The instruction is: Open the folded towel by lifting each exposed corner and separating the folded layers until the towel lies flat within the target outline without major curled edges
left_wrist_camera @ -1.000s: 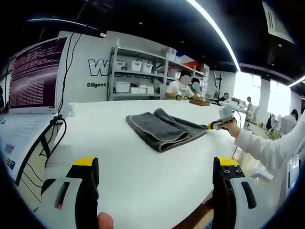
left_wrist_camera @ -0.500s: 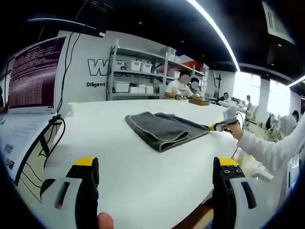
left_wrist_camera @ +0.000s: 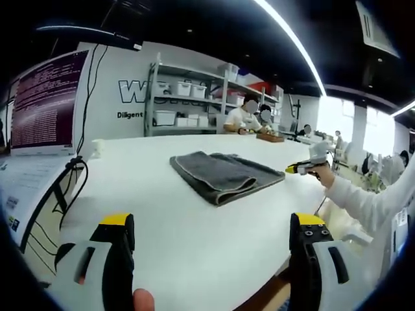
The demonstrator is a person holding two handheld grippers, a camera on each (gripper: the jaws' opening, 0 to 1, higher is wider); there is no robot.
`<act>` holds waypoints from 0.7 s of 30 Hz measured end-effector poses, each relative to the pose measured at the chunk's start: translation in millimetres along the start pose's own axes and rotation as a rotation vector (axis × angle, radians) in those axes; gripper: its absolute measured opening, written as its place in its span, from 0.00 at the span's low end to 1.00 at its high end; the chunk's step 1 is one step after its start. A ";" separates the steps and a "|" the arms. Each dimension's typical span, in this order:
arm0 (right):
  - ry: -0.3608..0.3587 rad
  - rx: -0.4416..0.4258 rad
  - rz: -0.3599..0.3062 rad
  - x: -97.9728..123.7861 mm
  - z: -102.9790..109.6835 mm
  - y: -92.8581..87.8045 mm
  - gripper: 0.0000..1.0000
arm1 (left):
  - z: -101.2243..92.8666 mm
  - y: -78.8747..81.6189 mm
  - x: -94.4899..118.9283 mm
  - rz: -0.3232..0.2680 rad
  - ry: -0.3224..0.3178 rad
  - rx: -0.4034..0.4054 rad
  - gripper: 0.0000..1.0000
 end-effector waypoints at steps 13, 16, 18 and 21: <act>0.125 0.041 -0.125 75.1 21.9 17.7 0.58 | -9.3 -0.5 -14.3 0.031 0.045 -0.023 0.98; 0.139 0.048 -0.157 95.8 24.6 16.9 0.65 | -17.2 0.7 -20.9 0.036 0.039 -0.039 0.98; 0.152 0.040 -0.173 103.5 26.1 16.4 0.68 | -24.4 1.0 -26.4 0.039 0.026 -0.050 0.99; 0.182 0.017 -0.205 118.3 28.6 14.6 0.73 | -33.8 2.5 -33.5 0.043 0.009 -0.065 0.99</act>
Point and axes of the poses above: the point that each gripper's makers call its tool centre point, and the gripper's own axes: x roughly backward along the fingers, z roughly to its left, y roughly out of its top, the point moved 1 cm from there along x, roughly backward along the fingers, and after that the axes turned 15 degrees about z, right-handed, at the moved point
